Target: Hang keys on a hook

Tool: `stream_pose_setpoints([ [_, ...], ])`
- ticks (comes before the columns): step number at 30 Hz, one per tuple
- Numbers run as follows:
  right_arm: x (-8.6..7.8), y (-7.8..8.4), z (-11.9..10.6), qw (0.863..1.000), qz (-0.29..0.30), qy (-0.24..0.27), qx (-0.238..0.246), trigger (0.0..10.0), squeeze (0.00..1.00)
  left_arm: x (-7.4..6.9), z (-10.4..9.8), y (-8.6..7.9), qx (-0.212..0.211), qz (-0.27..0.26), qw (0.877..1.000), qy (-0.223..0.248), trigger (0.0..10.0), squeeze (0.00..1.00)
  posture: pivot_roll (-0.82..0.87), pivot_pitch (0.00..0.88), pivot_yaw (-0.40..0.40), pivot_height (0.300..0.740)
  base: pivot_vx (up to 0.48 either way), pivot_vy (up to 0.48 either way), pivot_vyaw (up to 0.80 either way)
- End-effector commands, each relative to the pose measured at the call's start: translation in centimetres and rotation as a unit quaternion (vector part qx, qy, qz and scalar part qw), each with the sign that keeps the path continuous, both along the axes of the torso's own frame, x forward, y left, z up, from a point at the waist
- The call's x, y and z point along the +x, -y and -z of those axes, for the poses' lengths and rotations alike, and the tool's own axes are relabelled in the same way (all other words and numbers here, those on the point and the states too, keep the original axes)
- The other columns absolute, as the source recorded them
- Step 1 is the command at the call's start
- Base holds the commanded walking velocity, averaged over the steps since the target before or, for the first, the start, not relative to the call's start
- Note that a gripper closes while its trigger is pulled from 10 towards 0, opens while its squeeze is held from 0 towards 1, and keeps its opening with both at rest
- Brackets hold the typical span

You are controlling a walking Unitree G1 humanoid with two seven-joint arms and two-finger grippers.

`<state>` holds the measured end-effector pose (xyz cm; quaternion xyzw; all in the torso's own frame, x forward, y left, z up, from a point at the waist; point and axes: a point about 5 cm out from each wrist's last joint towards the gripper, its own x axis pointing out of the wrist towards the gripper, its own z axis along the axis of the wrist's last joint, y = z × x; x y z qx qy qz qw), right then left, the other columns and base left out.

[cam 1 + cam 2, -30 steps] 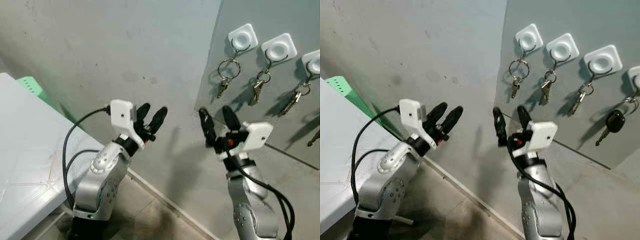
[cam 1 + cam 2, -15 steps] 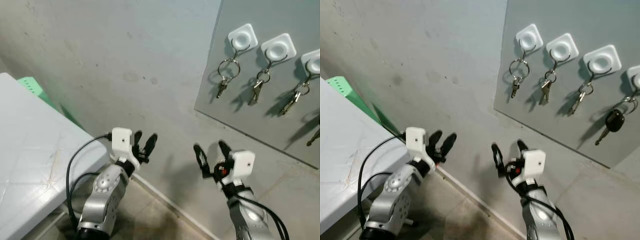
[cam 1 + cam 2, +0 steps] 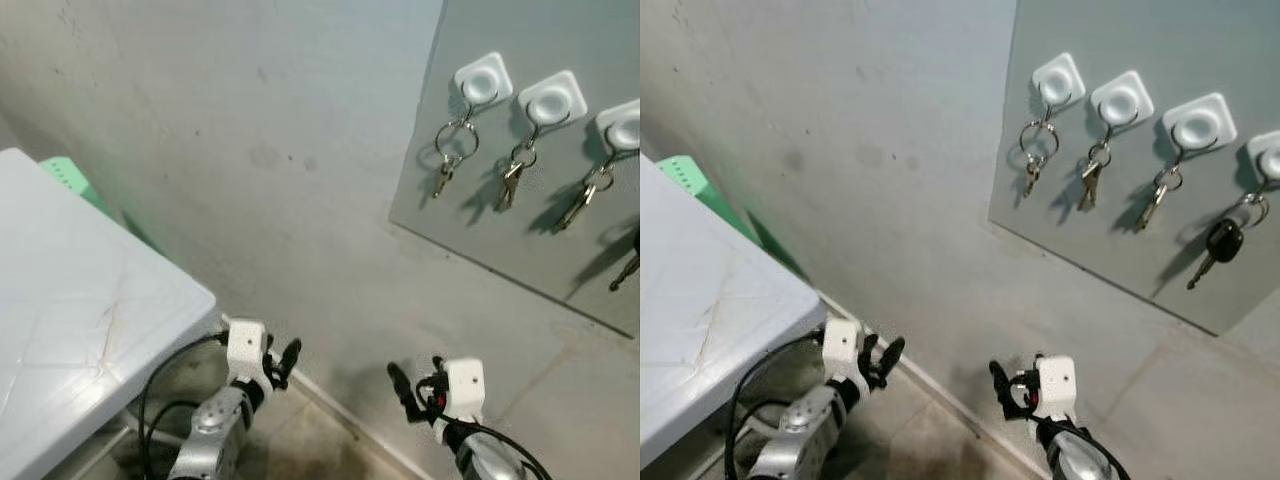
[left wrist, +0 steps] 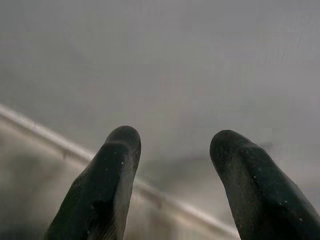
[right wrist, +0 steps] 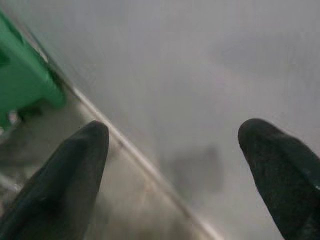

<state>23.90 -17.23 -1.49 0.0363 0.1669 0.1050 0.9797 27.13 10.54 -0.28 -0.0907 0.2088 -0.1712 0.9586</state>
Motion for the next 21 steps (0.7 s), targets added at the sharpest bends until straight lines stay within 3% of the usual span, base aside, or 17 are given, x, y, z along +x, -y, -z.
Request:
stream_pose_setpoints([
  [1,-1.1,0.6,1.5,0.999,0.012,-0.044,-0.018,10.0,1.0,-1.0,1.6,0.0,0.034,0.012,0.999,-0.036,10.0,0.0,0.03,0.068,0.008,0.74,0.0,0.0,0.0],
  [10,-3.3,1.5,4.2,0.99,0.041,-0.132,-0.039,10.0,1.0,-3.1,3.9,-0.1,0.048,0.024,0.994,-0.091,10.0,0.0,0.03,0.052,0.014,0.74,0.0,0.0,0.0],
  [18,-5.6,2.1,5.9,0.976,0.068,-0.199,-0.06,10.0,1.0,-5.0,5.7,-0.8,0.06,0.002,0.986,-0.153,10.0,0.0,0.02,0.044,0.019,0.74,0.0,0.0,0.0],
  [21,-7.3,2.3,6.9,0.965,0.087,-0.24,-0.055,10.0,1.0,-6.6,6.8,-1.6,0.058,-0.008,0.98,-0.189,10.0,0.0,0.02,0.038,0.02,0.74,0.0,0.0,0.0],
])
